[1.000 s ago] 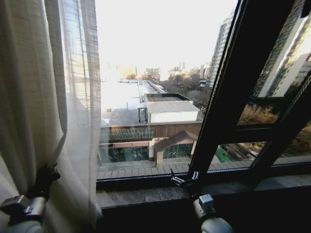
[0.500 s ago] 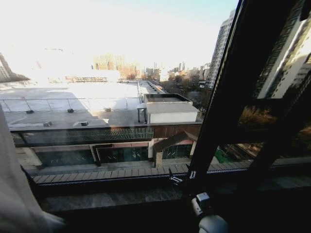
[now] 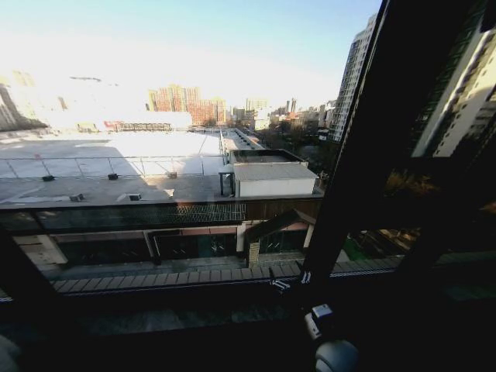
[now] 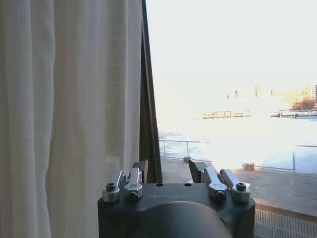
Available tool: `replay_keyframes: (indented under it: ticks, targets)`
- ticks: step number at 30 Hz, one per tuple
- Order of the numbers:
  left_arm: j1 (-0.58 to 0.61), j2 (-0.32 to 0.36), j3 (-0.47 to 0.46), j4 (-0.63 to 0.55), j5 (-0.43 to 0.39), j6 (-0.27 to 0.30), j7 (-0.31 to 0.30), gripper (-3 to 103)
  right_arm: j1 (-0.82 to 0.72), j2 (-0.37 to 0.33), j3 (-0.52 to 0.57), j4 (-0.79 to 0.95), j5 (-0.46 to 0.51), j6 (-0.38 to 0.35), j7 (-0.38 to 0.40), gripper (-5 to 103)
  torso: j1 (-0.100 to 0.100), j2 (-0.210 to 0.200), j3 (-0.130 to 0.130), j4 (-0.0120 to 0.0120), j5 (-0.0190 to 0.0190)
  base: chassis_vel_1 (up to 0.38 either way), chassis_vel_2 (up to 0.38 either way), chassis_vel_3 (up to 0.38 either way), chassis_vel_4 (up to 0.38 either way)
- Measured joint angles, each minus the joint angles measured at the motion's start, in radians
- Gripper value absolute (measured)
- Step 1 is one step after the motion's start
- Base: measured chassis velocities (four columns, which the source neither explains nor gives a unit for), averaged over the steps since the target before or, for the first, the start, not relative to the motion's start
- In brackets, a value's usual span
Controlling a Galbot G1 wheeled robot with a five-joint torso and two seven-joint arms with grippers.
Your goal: Open the curtains by pulling them apart, changing their state from closed to fully open.
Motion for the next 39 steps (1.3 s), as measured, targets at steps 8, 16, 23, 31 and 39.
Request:
replay_keyframes:
  ticks: [8, 16, 23, 31, 39]
  targets:
    - [0.031, -0.047, 0.175, -0.170, 0.045, -0.007, 0.102, 80, -0.006, -0.002, 0.042, 0.027, 0.041, -0.021, 0.005, 100, 0.000, 0.000, 0.000, 0.0000, 0.0001, 0.000, 0.000, 0.000, 0.000]
    - [0.086, -0.075, 0.268, -0.243, 0.075, -0.046, 0.221, 100, -0.009, -0.015, 0.102, 0.097, 0.114, -0.090, 0.035, 100, 0.000, 0.000, 0.000, 0.0001, 0.0000, 0.000, 0.000, 0.000, 0.000]
    - [0.121, -0.124, 0.345, -0.247, 0.154, -0.083, 0.259, 100, -0.015, -0.028, 0.134, 0.115, 0.133, -0.106, 0.045, 100, 0.000, 0.000, 0.000, 0.0002, -0.0003, -0.026, -0.020, 0.012, 0.013]
    - [0.124, -0.122, 0.341, -0.243, 0.159, -0.103, 0.290, 100, -0.012, -0.042, 0.166, 0.106, 0.155, -0.113, 0.055, 100, 0.000, 0.000, 0.000, 0.0001, -0.0004, -0.149, -0.129, 0.138, 0.130]
    - [0.121, -0.122, 0.348, -0.242, 0.162, -0.116, 0.293, 100, -0.030, -0.050, 0.217, 0.105, 0.167, -0.113, 0.054, 100, 0.000, 0.000, 0.000, 0.0001, 0.0000, -0.251, -0.282, 0.241, 0.282]
